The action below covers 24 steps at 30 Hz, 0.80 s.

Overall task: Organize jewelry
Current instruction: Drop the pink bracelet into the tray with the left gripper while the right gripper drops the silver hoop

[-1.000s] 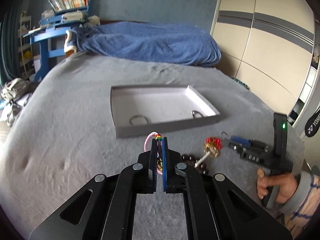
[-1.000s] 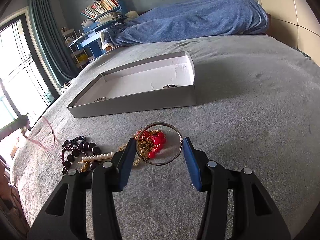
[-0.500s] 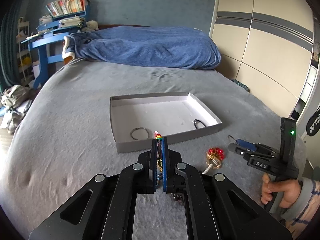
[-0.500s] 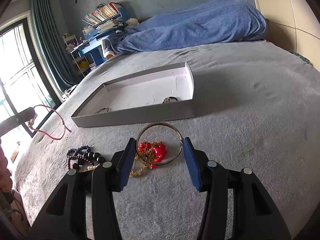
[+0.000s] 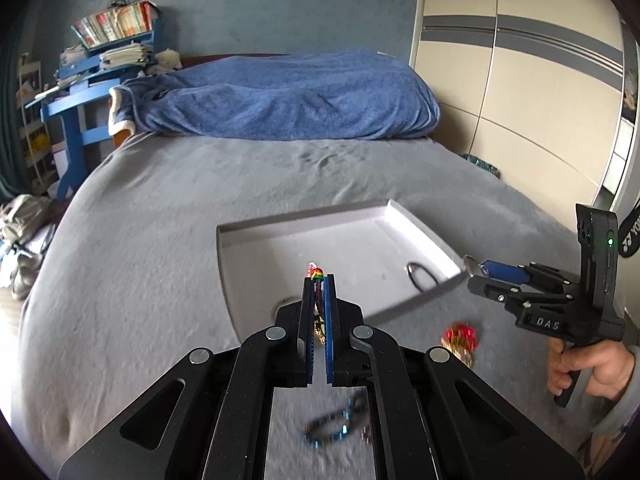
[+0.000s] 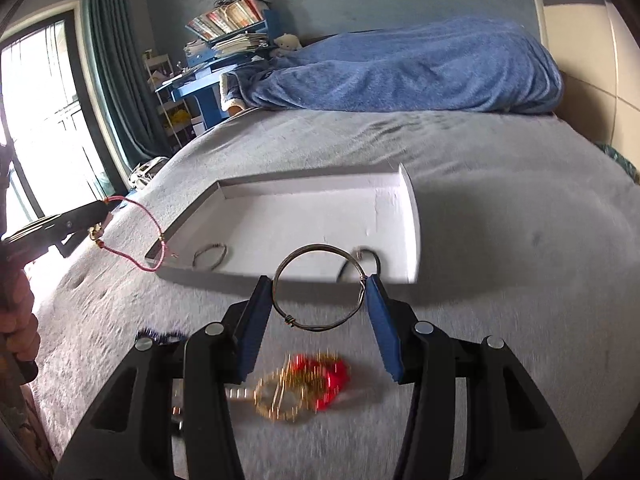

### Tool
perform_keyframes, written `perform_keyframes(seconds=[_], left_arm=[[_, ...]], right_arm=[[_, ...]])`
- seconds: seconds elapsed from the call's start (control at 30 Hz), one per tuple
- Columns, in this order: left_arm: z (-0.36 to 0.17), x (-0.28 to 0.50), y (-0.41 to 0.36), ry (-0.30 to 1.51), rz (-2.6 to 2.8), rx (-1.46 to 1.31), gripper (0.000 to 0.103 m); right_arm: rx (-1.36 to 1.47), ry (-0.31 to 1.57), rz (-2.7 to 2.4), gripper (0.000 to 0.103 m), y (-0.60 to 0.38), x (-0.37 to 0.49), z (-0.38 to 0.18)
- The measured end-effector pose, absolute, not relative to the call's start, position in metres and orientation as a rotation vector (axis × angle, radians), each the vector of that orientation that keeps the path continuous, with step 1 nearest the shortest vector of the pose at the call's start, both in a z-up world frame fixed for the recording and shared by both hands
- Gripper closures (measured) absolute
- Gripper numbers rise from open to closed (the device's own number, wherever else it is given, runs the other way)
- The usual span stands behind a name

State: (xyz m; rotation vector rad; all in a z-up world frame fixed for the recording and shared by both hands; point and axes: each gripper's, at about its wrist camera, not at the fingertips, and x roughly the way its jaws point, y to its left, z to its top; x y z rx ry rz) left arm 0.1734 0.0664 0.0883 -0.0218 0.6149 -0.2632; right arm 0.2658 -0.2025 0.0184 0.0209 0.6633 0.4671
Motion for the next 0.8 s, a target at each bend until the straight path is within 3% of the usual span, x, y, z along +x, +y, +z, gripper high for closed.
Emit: perform_keyframes(seconds=[0.53,0.8], left_arm=[[0.060,0.275,0.054,0.654,-0.265,-0.033,0.098],[0.022,0.303,0.054,0.774,-0.236,-0.026,0.098]], right_arm=[[-0.062,0.756,0.509,0.055,-0.146,0.342,-0.006],[-0.108,0.829,0.496,0.055,-0.128,0.363,-0.028]])
